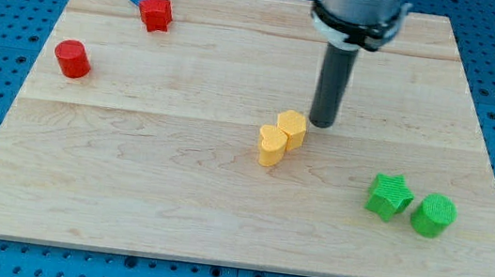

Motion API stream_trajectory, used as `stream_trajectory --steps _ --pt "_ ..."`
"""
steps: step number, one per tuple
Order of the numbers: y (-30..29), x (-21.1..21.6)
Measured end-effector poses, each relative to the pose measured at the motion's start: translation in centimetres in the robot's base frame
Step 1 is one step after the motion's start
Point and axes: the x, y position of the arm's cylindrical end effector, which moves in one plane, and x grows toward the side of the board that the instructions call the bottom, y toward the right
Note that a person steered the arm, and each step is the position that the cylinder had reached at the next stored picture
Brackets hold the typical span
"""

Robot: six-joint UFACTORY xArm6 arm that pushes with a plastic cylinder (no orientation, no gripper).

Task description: Separate yellow hexagon from yellow heart

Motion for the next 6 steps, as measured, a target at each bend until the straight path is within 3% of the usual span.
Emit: stream_trajectory --steps 1,3,6 --pt "-1.0 2.2" --pt "-3.9 2.2" --pt "-13.7 1.3"
